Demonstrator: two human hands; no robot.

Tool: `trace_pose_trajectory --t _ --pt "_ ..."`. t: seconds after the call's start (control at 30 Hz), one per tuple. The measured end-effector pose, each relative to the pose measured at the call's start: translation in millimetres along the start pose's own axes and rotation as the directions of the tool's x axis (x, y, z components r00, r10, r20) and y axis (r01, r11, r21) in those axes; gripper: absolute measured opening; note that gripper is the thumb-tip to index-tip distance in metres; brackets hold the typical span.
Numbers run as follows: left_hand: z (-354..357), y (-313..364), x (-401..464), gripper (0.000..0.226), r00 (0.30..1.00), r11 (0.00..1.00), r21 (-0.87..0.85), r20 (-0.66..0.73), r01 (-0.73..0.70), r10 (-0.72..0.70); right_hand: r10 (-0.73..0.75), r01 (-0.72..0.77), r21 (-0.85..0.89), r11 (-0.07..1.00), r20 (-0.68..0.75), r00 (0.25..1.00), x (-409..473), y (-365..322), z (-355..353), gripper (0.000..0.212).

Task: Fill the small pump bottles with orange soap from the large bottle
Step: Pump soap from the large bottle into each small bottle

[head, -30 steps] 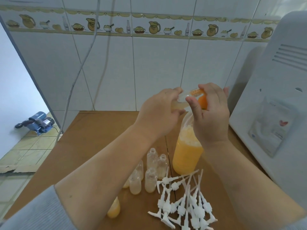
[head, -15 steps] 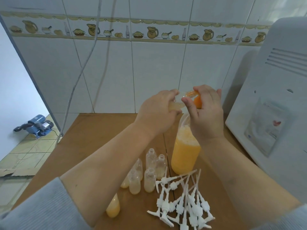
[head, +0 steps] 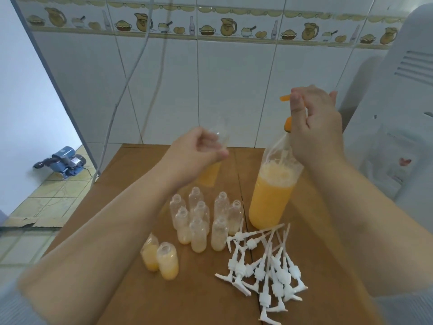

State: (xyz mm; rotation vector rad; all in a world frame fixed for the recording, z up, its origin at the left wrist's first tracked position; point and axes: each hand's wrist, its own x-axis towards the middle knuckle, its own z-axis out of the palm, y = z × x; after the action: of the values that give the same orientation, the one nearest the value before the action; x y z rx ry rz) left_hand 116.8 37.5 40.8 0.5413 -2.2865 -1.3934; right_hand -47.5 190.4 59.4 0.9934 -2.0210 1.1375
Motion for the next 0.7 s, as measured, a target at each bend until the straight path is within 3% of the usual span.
trace_pose_trajectory --t 0.1,0.2,0.3,0.4,0.57,0.7 --pt "-14 -21 -27 0.047 0.987 0.969 -0.212 0.118 0.129 -0.106 -0.008 0.007 0.006 1.0 0.015 1.0 1 0 0 0.045" --pt "-16 -41 -50 0.06 0.966 0.948 -0.232 0.186 0.219 -0.178 0.007 -0.007 0.028 1.0 0.007 1.0 -1 1 0 0.044" --pt "-3 -56 -69 0.051 0.959 0.966 0.069 0.126 0.248 -0.255 0.021 -0.021 0.035 0.999 -0.01 1.0 -4 0 3 0.044" --pt "18 -67 -89 0.036 0.971 0.909 0.39 0.119 0.146 -0.207 0.026 -0.025 0.046 0.999 -0.024 0.999 -5 0 5 0.045" --pt "52 -82 -109 0.043 0.971 0.773 0.632 0.147 0.056 -0.191 0.02 -0.019 0.041 0.999 -0.019 1.0 -5 2 3 0.046" --pt "63 -90 -113 0.035 0.976 0.807 0.587 0.128 0.069 -0.177 0.013 -0.013 0.044 0.999 -0.018 1.0 -5 1 3 0.046"
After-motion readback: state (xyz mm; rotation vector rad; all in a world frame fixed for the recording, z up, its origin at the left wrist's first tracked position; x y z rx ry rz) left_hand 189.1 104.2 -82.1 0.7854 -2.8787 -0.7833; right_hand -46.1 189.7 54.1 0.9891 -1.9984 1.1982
